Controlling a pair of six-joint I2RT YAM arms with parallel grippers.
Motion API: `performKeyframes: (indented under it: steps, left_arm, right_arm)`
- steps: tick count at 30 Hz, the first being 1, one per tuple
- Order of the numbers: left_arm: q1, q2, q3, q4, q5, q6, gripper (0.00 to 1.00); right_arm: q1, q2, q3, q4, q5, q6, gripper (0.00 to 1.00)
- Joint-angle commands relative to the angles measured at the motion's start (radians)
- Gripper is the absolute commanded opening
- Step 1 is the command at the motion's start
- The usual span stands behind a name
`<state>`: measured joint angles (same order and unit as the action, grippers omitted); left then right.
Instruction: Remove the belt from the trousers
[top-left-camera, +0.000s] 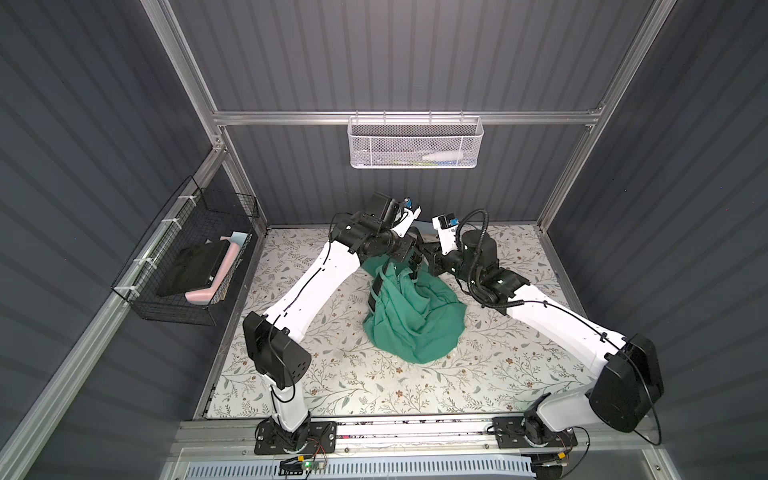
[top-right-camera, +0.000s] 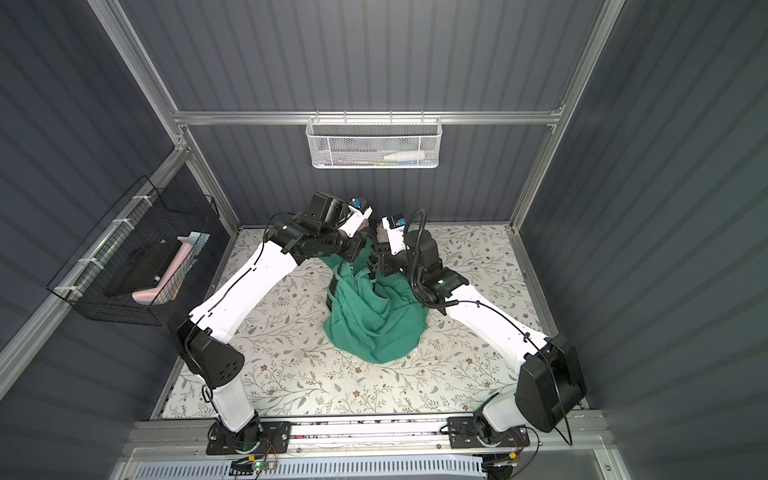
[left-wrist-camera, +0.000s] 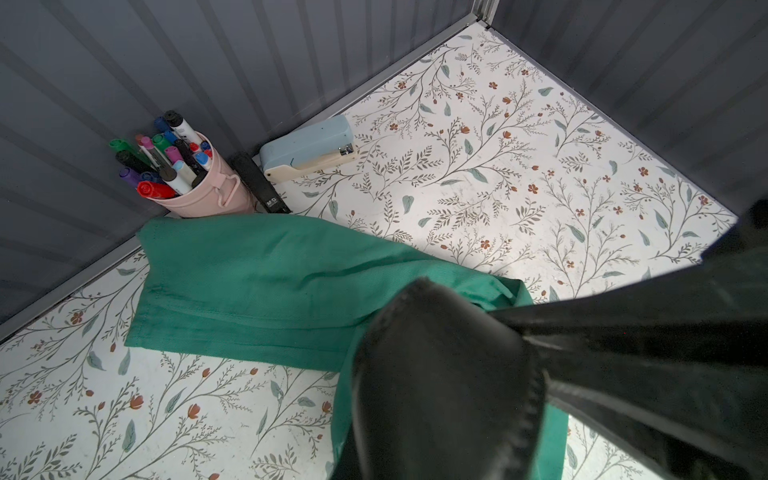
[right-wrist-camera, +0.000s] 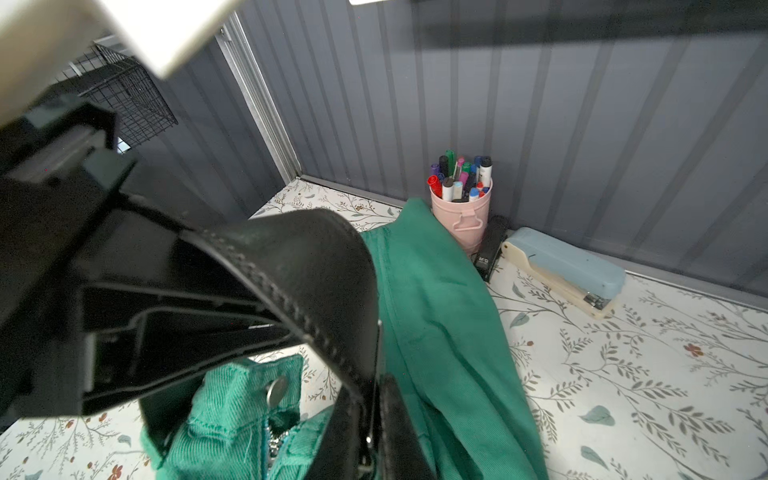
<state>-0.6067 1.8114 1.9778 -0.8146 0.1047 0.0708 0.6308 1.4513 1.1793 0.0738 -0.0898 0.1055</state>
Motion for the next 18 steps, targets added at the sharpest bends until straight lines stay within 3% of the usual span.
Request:
performKeyframes:
  steps: [1, 8, 12, 18]
  left_arm:
    - [0.001, -0.012, 0.059, 0.033, 0.012, -0.008, 0.0]
    - [0.001, -0.031, 0.062, 0.052, 0.081, -0.06, 0.0]
    - [0.001, -0.05, 0.092, 0.064, 0.129, -0.078, 0.0]
    - [0.001, -0.085, 0.102, 0.094, 0.189, -0.106, 0.0]
  right_arm:
    - [0.001, 0.011, -0.018, -0.013, -0.01, 0.014, 0.07]
    - [0.002, 0.017, -0.06, 0.024, -0.012, 0.02, 0.08]
    - [0.002, 0.024, -0.108, 0.063, 0.025, 0.02, 0.15]
    - [0.0, 0.054, -0.129, 0.076, 0.073, 0.029, 0.13]
